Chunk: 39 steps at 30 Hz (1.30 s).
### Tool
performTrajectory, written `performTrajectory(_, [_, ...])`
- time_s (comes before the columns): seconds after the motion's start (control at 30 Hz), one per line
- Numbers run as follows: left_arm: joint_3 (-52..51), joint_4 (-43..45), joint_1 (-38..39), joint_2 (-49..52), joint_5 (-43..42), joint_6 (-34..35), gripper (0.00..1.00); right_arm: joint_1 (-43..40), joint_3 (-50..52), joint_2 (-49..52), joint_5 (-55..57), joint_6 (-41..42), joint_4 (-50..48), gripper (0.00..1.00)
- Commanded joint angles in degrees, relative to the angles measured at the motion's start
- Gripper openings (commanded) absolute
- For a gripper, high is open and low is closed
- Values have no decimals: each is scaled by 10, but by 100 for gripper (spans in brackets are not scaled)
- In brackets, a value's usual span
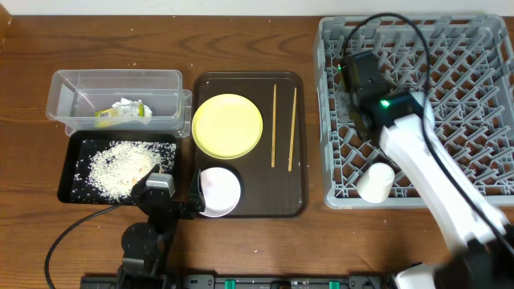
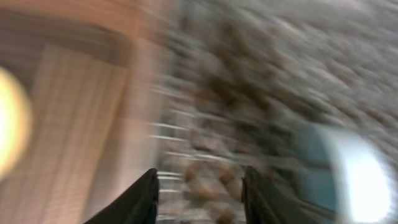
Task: Sort waste into correct bins and load items into the dishwasher rack
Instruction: 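Carry the blue bowl into the dish rack and release it, then reach the right gripper to the pink bowl and lift it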
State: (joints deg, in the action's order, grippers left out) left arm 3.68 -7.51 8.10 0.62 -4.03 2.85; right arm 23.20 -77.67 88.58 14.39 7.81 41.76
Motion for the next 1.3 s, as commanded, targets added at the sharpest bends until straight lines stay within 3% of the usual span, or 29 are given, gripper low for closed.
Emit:
performTrajectory(0.0, [-15, -5, 0, -4, 6, -7, 93, 59, -5, -18, -233, 10, 7, 39])
performTrajectory(0.1, [-15, -5, 0, -4, 6, -7, 93, 134, 1, 3, -241, 19, 17, 41])
performTrajectory(0.3, [-15, -5, 0, -4, 6, -7, 93, 252, 6, 109, -241, 112, -3, 54])
performTrajectory(0.4, [-15, -5, 0, -4, 6, -7, 93, 278, 5, 176, -241, 141, -37, 52])
performTrajectory(0.53, [-15, -5, 0, -4, 6, -7, 93, 281, 5, 250, -241, 160, -63, 43])
performTrajectory(0.6, [-15, -5, 0, -4, 6, -7, 93, 281, 5, 280, -246, 167, -64, 26])
performTrajectory(0.7, [-15, -5, 0, -4, 6, -7, 93, 281, 5, 289, -250, 166, -52, 10])
performTrajectory(0.97, [-15, -5, 0, -4, 6, -7, 93, 267, 5, 178, -155, 161, -26, 1])
performTrajectory(1.27, [-15, -5, 0, -4, 6, -7, 93, 144, 4, -40, 238, 157, 57, 1])
